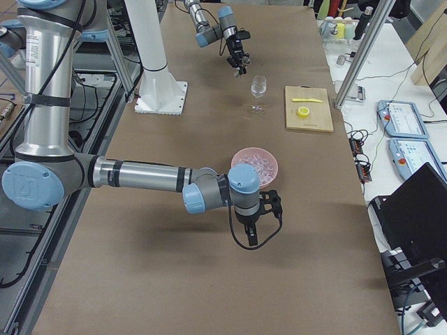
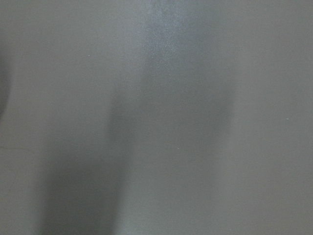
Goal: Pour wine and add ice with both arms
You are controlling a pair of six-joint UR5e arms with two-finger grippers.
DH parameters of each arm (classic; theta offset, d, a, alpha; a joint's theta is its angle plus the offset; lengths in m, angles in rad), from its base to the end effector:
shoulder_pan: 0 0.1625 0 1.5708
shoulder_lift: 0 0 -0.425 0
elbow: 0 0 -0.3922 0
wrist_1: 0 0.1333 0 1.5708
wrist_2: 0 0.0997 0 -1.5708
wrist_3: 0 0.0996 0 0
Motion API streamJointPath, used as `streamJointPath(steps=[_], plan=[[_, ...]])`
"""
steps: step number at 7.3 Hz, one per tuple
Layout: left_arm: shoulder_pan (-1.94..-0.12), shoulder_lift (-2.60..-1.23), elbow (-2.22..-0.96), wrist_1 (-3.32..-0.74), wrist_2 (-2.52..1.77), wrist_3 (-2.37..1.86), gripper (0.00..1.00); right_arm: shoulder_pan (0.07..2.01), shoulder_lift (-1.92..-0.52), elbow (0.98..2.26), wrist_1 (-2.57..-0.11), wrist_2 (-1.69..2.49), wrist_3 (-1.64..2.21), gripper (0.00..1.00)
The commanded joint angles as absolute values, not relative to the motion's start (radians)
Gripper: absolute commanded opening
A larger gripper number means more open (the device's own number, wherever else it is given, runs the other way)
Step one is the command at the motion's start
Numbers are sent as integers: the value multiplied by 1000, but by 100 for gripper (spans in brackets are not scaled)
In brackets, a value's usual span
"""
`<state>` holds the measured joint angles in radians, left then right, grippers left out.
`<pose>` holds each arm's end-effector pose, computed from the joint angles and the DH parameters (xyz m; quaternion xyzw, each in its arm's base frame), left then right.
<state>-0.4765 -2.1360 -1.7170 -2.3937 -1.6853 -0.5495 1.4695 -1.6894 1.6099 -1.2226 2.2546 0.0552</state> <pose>0.5014 -0.3960 0.1693 0.4416 0.5356 0.2316 0.6815 0.0238 -0.4621 0.6636 0.0998 -0.3411 -0.0664 0.9323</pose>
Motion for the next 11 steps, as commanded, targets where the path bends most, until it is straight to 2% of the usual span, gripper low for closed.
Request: streamJointPath(steps=[1,5,11], plan=[[-476,-2209,-1755,-2178,-1687,-522,0,1470,-1690,1609,-1223,2255,55,100],[-476,-2266,-1770,-1987,-1697,-477,0,1470,-1690,1606,-1223,2255,55,100],[-500,-2309,-1775,-1858,-1703,-463,0,1470,-1690,1608,-1223,2255,55,100]])
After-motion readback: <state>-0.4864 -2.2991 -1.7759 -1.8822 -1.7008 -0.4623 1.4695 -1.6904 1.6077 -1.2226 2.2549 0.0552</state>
